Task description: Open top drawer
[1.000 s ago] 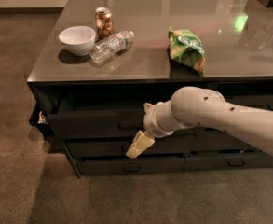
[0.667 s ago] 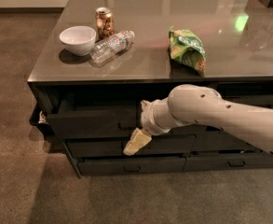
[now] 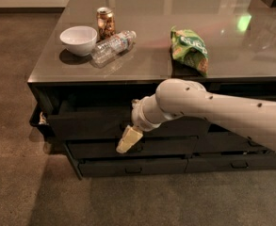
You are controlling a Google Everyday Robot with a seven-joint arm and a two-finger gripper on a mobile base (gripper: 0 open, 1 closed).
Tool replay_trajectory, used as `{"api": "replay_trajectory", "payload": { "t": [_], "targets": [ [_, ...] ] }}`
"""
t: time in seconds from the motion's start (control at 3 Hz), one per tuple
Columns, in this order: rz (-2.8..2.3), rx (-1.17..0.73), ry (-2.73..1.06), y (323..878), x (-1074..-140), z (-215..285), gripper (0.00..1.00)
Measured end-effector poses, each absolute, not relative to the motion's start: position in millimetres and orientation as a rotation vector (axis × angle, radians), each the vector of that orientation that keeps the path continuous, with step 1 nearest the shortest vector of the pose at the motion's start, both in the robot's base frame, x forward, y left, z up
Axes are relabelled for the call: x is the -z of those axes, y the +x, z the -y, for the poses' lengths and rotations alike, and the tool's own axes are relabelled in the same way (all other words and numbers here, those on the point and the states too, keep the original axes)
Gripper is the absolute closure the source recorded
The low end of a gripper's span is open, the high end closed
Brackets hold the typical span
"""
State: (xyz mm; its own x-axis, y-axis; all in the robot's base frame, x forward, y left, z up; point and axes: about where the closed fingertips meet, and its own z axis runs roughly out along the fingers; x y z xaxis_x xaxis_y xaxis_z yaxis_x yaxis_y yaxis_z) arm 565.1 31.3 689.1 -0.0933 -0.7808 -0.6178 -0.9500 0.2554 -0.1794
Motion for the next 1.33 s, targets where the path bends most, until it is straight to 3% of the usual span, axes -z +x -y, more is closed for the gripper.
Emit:
{"api": "replay_trajectory", "payload": {
  "t": [0.33,1.0,1.33],
  "targets": [
    [-1.92,-0.383,-1.601,571,-680,-42,0.0],
    [-1.924,-0.418,-1.637,575,-669,-51,0.22],
    [-1.924,-0.419,-1.638,575,-669,-51,0.26]
  ]
}}
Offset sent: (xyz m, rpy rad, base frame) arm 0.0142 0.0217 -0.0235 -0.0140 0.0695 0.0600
